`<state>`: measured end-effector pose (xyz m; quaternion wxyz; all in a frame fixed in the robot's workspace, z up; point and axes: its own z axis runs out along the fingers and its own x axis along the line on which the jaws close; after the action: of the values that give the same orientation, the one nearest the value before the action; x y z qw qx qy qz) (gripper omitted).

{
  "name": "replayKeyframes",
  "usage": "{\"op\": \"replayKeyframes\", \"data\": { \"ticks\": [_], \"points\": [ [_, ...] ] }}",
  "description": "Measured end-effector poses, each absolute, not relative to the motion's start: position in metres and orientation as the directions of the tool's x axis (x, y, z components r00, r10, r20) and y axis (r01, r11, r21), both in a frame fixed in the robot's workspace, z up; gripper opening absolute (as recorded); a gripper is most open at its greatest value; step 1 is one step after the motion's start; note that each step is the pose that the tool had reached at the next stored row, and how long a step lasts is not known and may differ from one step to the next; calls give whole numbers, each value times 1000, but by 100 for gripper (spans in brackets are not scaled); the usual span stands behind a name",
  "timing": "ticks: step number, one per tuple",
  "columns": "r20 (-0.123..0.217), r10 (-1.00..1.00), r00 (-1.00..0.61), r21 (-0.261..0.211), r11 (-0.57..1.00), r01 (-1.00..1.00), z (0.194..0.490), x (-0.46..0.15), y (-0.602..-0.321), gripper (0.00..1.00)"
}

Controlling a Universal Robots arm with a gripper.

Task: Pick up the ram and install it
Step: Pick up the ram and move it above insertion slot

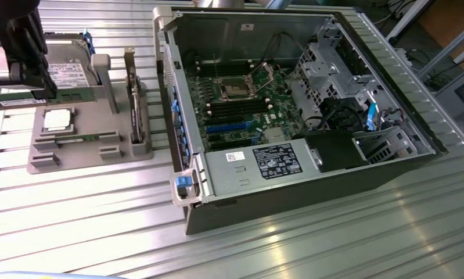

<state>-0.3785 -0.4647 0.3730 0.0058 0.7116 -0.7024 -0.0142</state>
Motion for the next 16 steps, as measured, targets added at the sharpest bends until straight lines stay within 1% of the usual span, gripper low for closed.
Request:
{"op": "replayKeyframes", "data": {
  "ticks": [12, 16],
  "points": [
    [-12, -1000, 13, 28, -13, -1000, 410, -379, -465, 12],
    [-12, -1000, 13, 28, -13, -1000, 411, -379, -465, 12]
  ]
}}
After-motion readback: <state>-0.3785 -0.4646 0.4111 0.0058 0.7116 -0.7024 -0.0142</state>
